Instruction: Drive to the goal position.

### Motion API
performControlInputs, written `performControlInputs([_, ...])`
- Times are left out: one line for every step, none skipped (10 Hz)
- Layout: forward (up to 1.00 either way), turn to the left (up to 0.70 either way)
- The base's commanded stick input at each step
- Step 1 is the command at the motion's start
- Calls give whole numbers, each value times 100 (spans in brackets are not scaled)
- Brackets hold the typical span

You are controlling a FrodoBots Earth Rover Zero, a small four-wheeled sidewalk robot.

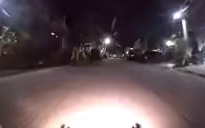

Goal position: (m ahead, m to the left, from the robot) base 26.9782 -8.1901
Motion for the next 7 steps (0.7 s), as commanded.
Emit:
performControlInputs([85, 0])
performControlInputs([85, 0])
performControlInputs([85, 0])
performControlInputs([85, -22])
performControlInputs([85, -19])
performControlInputs([85, 0])
performControlInputs([85, 0])
